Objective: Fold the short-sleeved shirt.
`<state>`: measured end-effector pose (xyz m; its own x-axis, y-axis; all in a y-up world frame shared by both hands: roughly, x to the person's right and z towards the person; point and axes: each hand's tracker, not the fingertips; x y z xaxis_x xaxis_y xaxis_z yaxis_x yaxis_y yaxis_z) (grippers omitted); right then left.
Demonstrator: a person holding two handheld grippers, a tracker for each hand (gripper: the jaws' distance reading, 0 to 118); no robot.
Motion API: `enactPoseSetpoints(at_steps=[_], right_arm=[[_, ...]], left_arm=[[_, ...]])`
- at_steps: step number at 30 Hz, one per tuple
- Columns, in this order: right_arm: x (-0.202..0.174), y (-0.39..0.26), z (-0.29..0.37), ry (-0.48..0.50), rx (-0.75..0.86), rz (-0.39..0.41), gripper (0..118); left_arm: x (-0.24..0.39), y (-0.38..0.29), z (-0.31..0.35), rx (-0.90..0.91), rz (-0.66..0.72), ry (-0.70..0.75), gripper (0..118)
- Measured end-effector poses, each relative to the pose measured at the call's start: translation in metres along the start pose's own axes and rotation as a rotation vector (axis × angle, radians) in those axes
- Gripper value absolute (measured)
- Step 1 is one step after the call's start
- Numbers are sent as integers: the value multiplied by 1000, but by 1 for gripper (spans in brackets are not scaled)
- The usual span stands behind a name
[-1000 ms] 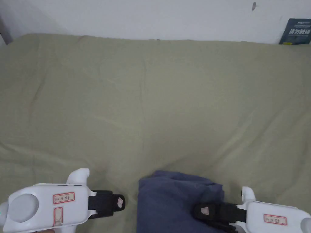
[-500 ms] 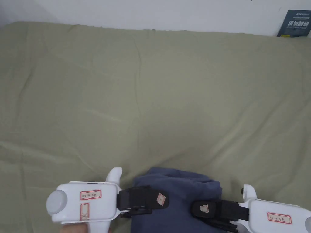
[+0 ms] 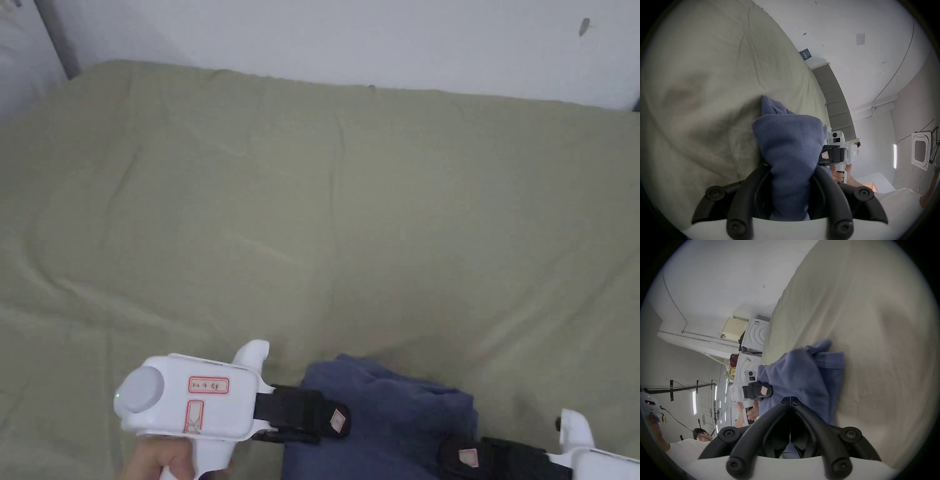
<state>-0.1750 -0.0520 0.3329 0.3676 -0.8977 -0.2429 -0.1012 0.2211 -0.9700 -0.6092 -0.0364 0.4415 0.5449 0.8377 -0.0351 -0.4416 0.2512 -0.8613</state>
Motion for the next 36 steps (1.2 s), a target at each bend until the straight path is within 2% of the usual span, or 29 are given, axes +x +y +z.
enactPoseSetpoints(at_steps=[7,8,13,23,24,25,26,30,32,35,36], right_arm=[[-23,5,4,30,38,41,0],[-35,3,0,31,40,48,0],[-46,7,-8,4,50,58,0],[-44,14,-13,-64,22,61,0],[-43,13,-12,-59,23,58,0],[-44,12,-10,-56,26,60,0],[-44,12,-9,-56,28,60,0],[-48,11,1,-44,46,70,0],[-46,11,13,-38,59,75,0],[-56,11,29,-53,92,136,0],[-66,9,32,-64,114,151,0]], left_arm=[[-39,46,160,92,3,269,25],[-47,53,180,111,16,301,25],[-88,89,259,136,84,377,26],[-105,135,257,32,56,391,28],[-104,135,257,23,56,399,40],[-101,135,258,17,55,436,83],[-100,134,259,27,50,487,116],[-67,126,288,151,38,538,117],[-69,126,277,141,16,555,117],[-18,101,252,140,-101,636,115],[0,93,240,143,-116,650,109]])
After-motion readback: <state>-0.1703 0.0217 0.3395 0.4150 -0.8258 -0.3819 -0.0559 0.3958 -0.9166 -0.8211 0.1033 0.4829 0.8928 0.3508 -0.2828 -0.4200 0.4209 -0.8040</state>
